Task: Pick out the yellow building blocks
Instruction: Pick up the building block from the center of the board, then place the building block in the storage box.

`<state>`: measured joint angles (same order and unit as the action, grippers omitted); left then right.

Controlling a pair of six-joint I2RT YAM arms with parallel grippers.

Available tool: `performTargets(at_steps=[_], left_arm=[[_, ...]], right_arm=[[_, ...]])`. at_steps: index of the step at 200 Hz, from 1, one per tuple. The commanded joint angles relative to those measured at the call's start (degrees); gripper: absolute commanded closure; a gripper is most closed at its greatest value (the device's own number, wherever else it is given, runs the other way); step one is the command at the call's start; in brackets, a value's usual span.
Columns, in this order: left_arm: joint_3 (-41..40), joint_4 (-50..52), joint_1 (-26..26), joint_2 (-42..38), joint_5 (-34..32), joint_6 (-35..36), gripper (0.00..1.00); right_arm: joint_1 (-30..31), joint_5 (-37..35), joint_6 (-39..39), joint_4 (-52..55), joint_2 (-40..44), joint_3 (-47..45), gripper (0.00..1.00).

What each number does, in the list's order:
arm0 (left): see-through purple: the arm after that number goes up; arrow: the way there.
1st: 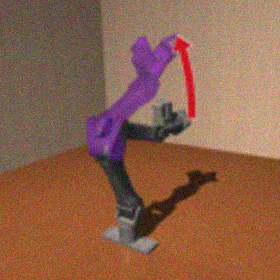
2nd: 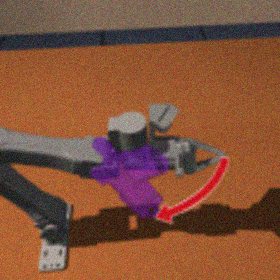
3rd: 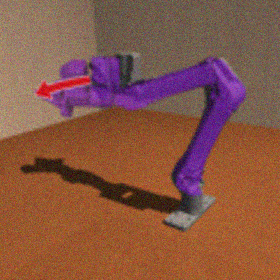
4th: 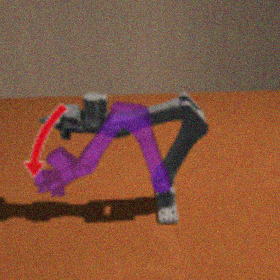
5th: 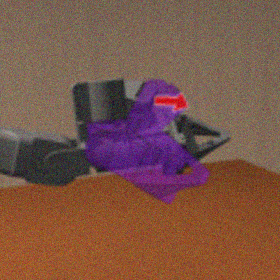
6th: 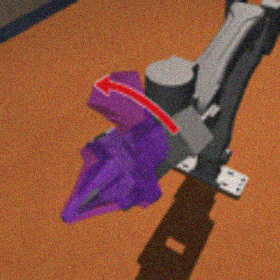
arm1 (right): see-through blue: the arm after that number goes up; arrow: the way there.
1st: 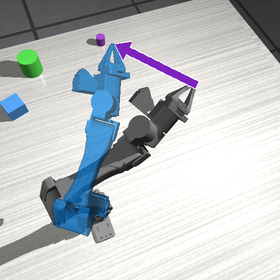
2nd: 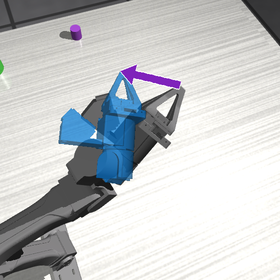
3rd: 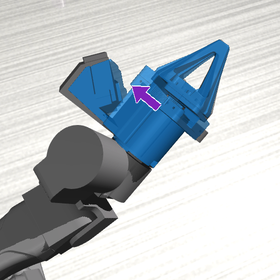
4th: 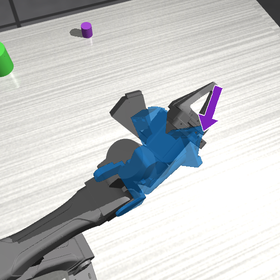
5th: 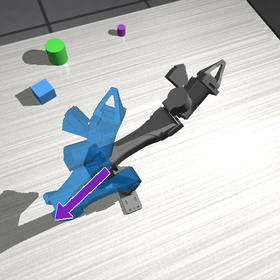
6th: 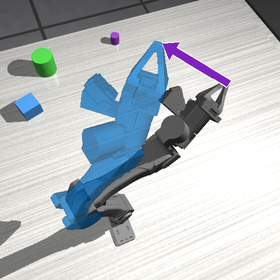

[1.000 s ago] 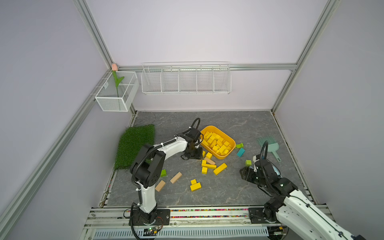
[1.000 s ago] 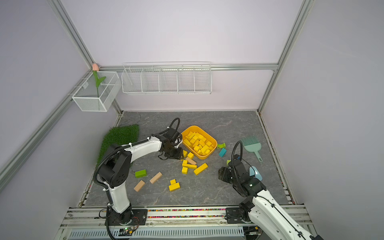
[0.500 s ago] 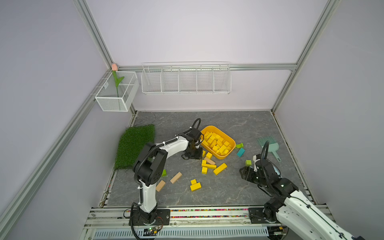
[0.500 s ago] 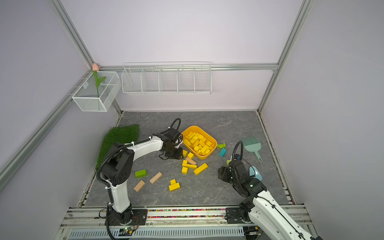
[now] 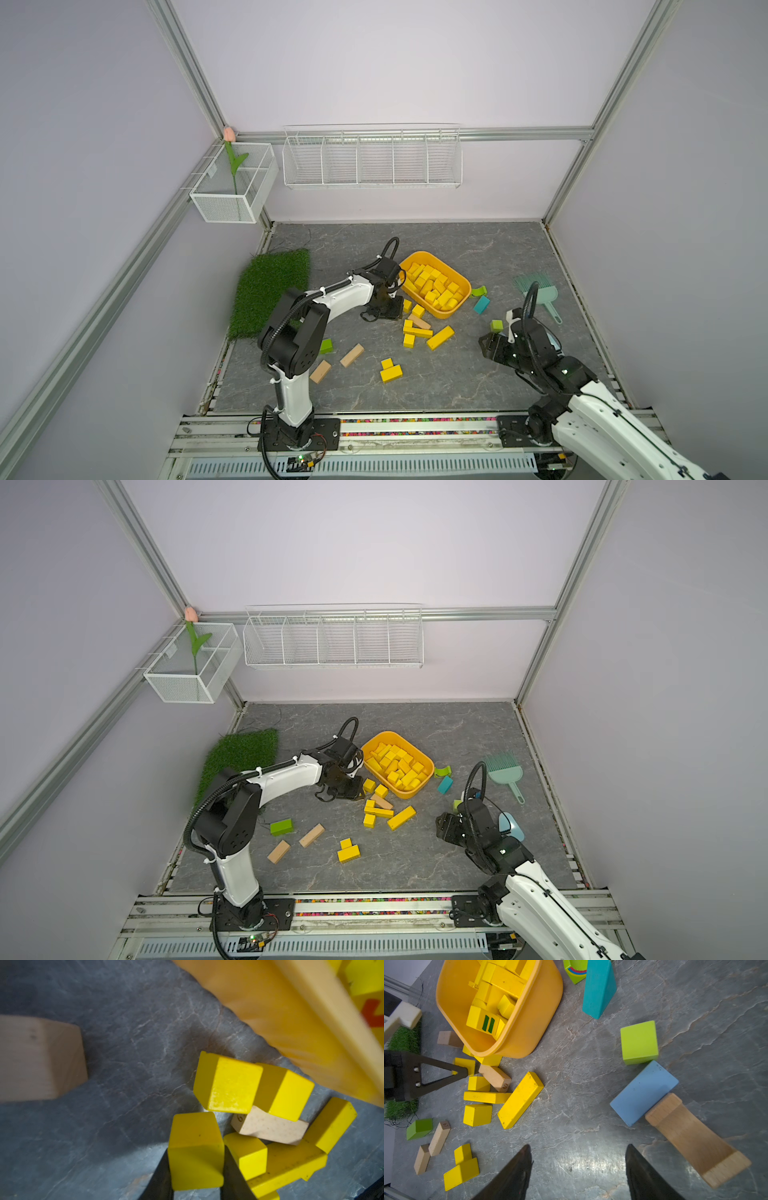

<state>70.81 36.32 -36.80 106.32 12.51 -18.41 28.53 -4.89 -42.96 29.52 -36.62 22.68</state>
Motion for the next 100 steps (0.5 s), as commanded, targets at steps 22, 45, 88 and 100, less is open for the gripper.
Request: performTargets(at_steps=[22, 45, 88, 100], left_arm=[[2.95, 0.3, -0.12, -2.02, -1.29, -0.26, 0.71], [9.21, 3.31, -0.12, -0.28, -0.99, 0.38, 0.72], [25.72, 12.58, -0.12, 6.43, -2.99, 3.35, 0.72], [30.44, 15.25, -0.12, 9.44, -3.63, 4.22, 0.72]], right_arm=[[-0.33, 0.8, 0.17, -2.13, -1.07, -0.22, 0.28], [-0.35, 0.91, 0.42, -2.36, -1.16, -0.18, 0.28], [-0.37, 0.84, 0.48, -2.36, 0.12, -0.7, 0.28], [-0.38, 0.84, 0.46, -2.27, 0.63, -0.89, 0.27]])
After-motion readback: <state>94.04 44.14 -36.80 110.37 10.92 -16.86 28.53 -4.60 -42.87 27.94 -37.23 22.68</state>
